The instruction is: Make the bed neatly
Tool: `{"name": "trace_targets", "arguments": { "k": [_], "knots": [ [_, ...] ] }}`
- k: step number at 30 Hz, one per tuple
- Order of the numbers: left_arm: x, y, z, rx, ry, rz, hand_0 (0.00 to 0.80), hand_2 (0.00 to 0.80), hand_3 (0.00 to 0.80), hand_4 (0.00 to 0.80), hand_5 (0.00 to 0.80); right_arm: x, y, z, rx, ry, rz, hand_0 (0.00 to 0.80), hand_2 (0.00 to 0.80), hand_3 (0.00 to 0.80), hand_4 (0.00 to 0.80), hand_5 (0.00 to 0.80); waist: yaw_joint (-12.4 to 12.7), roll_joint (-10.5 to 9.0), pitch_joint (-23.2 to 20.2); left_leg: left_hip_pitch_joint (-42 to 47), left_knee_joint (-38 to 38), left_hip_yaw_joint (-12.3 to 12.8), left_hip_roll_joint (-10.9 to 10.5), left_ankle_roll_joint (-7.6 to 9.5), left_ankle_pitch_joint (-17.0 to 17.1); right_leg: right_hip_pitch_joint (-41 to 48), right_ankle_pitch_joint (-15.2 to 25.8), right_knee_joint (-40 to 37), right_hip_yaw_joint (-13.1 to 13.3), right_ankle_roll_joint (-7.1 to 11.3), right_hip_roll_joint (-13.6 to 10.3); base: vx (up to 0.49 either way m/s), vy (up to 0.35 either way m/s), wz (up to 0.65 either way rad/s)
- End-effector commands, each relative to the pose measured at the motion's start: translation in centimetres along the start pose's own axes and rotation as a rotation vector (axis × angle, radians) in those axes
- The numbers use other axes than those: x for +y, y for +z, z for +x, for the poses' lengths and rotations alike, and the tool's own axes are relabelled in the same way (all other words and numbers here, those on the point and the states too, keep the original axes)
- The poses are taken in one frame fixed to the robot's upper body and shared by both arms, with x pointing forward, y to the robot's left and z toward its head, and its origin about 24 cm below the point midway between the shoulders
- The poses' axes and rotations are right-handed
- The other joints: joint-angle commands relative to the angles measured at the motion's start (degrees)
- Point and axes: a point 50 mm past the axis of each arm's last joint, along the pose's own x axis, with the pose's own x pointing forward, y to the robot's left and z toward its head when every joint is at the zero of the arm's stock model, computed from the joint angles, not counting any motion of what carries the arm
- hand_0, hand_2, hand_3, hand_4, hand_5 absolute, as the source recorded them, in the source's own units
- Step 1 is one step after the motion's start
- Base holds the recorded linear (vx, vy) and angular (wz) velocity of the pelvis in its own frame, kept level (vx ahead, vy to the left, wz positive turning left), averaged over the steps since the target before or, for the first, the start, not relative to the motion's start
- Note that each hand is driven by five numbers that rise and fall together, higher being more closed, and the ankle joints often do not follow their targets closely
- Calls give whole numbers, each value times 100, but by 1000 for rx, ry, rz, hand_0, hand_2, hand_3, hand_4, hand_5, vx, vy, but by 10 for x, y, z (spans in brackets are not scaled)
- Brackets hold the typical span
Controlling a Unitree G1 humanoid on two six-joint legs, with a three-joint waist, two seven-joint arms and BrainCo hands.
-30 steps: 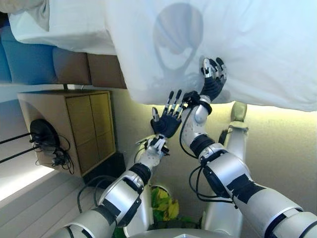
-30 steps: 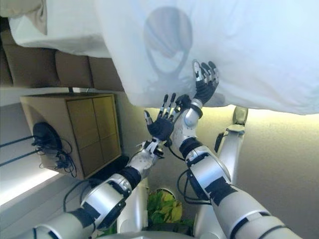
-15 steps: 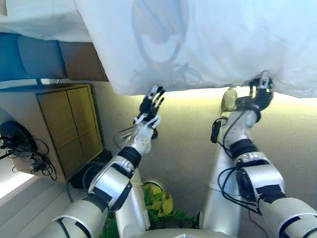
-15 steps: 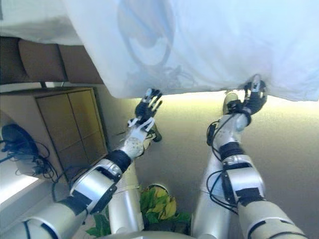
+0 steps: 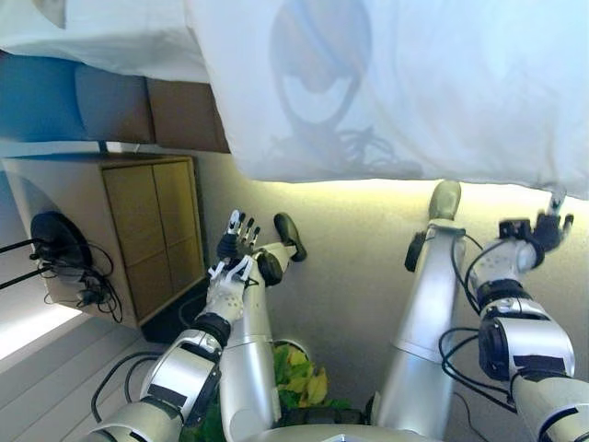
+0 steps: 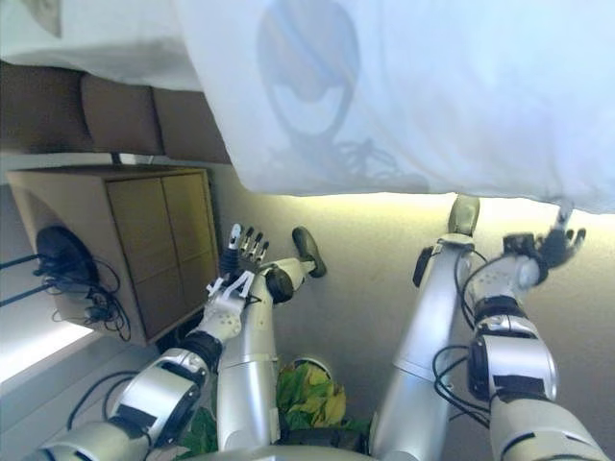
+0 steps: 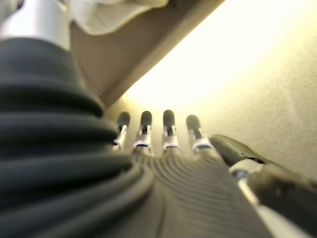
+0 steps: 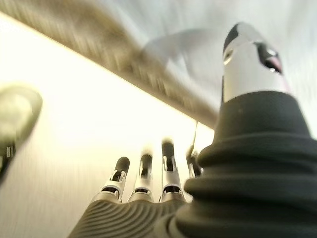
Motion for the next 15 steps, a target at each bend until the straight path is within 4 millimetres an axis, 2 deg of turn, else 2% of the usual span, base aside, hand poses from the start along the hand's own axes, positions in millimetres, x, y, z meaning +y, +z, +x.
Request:
{"name": "trace_targets", "arguments": {
  "k": [1,7,11,14,15],
  "knots": [
    [13,3,-7,-60,24,-92,0,0,0,0,0,-57,28,18,-20,-204,28,0,0,0,0,0,-416,513,158,374,-879,-389,245,-291,744,756,666,-1173,-264,-283,-280,-26,-43,11],
    [36,-1,-22,-53,85,-97,0,0,0,0,0,-127,23,12,26,-361,77,0,0,0,0,0,-472,336,158,1610,-1718,-373,129,-313,999,2156,961,-2167,-764,-156,-387,20,-87,8],
    [57,10,-33,-69,142,-58,0,0,0,0,0,-146,26,8,7,-333,54,0,0,0,0,0,-427,196,158,2554,-2272,-349,30,-332,1109,3309,1114,-2768,-1168,-102,-417,38,-143,-2],
    [64,20,-37,-74,151,42,0,0,0,0,0,-145,27,8,-10,-279,22,0,0,0,0,0,-338,122,157,3115,-2587,-395,-2,-343,1179,4020,1204,-3114,-1434,-58,-434,38,-185,12],
    [68,25,-40,-71,142,99,0,0,0,0,0,-144,28,8,-24,-226,8,0,0,0,0,0,-240,78,-18,3351,-2774,-439,-29,-333,1198,4318,1233,-3287,-1533,-39,-431,86,-145,15]
  ]
}}
